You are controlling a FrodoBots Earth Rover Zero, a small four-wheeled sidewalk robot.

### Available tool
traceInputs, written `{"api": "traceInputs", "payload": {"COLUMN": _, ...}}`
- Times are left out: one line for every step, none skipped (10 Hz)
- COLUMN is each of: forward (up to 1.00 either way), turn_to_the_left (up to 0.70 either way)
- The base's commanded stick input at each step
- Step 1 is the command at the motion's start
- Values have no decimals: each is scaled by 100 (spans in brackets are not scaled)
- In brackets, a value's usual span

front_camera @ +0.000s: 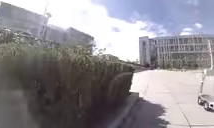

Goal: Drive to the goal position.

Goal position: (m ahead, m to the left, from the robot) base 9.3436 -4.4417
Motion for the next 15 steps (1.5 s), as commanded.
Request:
{"api": "traceInputs", "payload": {"forward": 0, "turn_to_the_left": -70}}
{"api": "traceInputs", "payload": {"forward": 0, "turn_to_the_left": -70}}
{"api": "traceInputs", "payload": {"forward": 0, "turn_to_the_left": -70}}
{"api": "traceInputs", "payload": {"forward": 0, "turn_to_the_left": -70}}
{"api": "traceInputs", "payload": {"forward": 0, "turn_to_the_left": -70}}
{"api": "traceInputs", "payload": {"forward": 0, "turn_to_the_left": -70}}
{"api": "traceInputs", "payload": {"forward": 0, "turn_to_the_left": -70}}
{"api": "traceInputs", "payload": {"forward": 0, "turn_to_the_left": -70}}
{"api": "traceInputs", "payload": {"forward": 0, "turn_to_the_left": -70}}
{"api": "traceInputs", "payload": {"forward": 0, "turn_to_the_left": -70}}
{"api": "traceInputs", "payload": {"forward": 0, "turn_to_the_left": -70}}
{"api": "traceInputs", "payload": {"forward": 0, "turn_to_the_left": -70}}
{"api": "traceInputs", "payload": {"forward": 0, "turn_to_the_left": -70}}
{"api": "traceInputs", "payload": {"forward": 0, "turn_to_the_left": -70}}
{"api": "traceInputs", "payload": {"forward": 0, "turn_to_the_left": -70}}
